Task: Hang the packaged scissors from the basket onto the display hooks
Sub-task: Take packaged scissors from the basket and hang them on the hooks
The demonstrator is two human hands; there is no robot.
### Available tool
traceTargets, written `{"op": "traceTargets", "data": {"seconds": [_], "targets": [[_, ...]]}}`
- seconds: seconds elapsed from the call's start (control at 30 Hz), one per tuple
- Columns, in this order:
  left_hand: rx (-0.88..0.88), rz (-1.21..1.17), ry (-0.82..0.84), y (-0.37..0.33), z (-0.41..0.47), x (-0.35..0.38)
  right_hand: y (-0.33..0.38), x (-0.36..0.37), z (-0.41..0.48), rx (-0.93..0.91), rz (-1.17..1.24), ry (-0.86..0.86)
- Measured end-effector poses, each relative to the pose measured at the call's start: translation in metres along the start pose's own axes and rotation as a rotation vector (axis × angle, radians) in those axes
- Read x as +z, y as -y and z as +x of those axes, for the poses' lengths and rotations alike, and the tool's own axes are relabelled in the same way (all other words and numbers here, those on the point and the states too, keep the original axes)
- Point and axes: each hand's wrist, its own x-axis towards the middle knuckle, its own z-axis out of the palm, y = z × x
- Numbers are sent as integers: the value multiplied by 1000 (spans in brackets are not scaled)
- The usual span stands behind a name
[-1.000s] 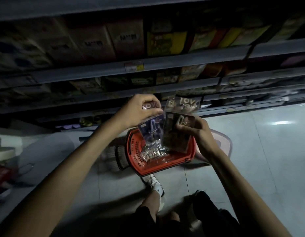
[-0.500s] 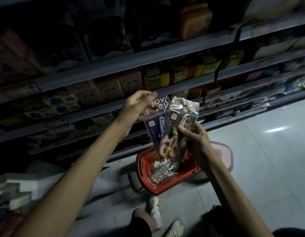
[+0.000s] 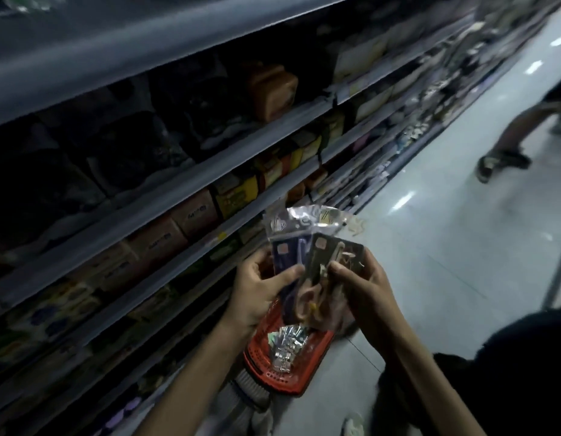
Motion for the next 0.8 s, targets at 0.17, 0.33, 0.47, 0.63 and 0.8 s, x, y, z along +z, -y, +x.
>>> {"op": "traceTargets", "data": {"seconds": [0.17, 0.33, 0.47, 0.63, 0.8], "targets": [[34, 71, 242, -16, -4, 23, 20, -7, -45, -151, -54, -304], [44, 116, 513, -38, -31, 66, 52, -16, -107, -265, -96, -589], [77, 158, 733, -49, -64, 102, 71, -22, -163, -352, -213, -849], [142, 148, 979, -56, -123, 135, 75, -21, -262, -463, -213, -1072], [151, 129, 1154, -56, -207, 146, 56, 2, -369, -477, -88, -1229]]}}
